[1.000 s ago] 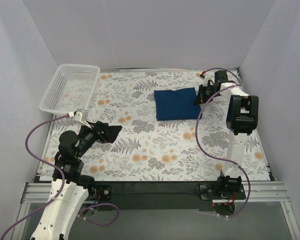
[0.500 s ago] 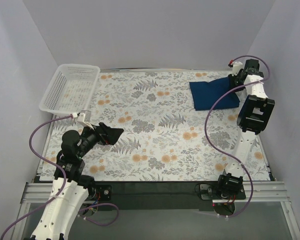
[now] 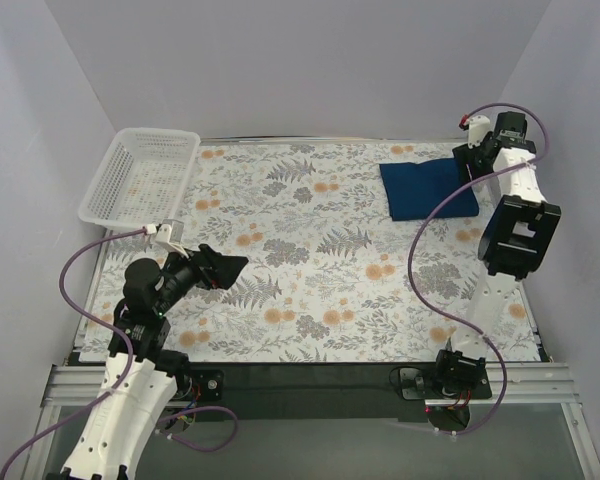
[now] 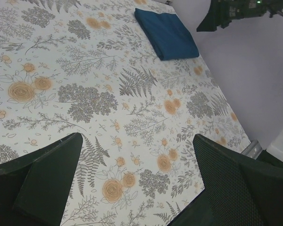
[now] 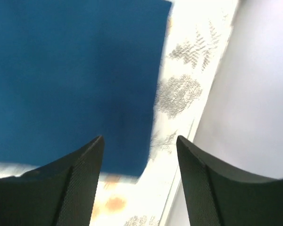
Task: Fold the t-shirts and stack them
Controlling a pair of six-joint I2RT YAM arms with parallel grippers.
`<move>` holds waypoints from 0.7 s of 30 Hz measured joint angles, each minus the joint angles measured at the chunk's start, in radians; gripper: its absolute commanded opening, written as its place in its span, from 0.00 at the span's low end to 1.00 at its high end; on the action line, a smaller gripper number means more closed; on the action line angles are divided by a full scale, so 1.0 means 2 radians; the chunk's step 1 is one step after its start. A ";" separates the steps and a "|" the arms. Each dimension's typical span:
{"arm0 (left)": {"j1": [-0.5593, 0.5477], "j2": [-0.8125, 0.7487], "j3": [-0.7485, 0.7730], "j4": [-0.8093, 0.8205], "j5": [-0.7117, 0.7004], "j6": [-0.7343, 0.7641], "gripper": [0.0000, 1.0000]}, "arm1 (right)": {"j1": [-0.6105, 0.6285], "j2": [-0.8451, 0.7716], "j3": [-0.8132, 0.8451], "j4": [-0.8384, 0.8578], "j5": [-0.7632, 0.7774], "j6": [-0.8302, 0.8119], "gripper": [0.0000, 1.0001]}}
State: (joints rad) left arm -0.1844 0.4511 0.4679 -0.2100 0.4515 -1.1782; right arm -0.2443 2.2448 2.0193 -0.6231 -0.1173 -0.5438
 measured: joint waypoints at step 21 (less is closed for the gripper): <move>0.000 0.038 0.105 -0.120 -0.205 0.030 0.98 | -0.005 -0.732 -0.609 0.097 -0.039 0.111 0.98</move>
State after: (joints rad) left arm -0.1841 0.5270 0.6769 -0.4503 0.0410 -1.1191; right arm -0.2535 0.7815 0.8013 -0.4297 -0.1947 -0.3218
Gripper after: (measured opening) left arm 0.982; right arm 0.984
